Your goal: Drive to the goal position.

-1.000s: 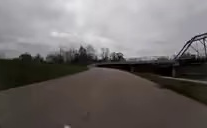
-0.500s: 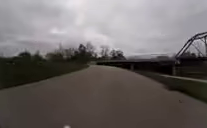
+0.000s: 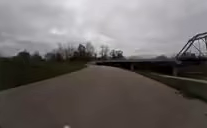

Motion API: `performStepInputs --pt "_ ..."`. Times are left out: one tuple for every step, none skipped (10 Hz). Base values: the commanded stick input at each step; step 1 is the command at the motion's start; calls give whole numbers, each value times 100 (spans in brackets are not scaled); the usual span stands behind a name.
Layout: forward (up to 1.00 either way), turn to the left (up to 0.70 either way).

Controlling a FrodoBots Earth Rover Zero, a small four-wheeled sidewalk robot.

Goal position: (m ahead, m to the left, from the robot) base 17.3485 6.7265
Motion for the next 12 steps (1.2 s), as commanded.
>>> performStepInputs --pt "100 0" --pt "100 0" --pt "100 0" --pt "100 0" --pt "100 0" --pt "100 0" --pt "100 0" --pt "100 0" --pt "100 0" --pt "100 0" --pt "100 0" --pt "100 0"
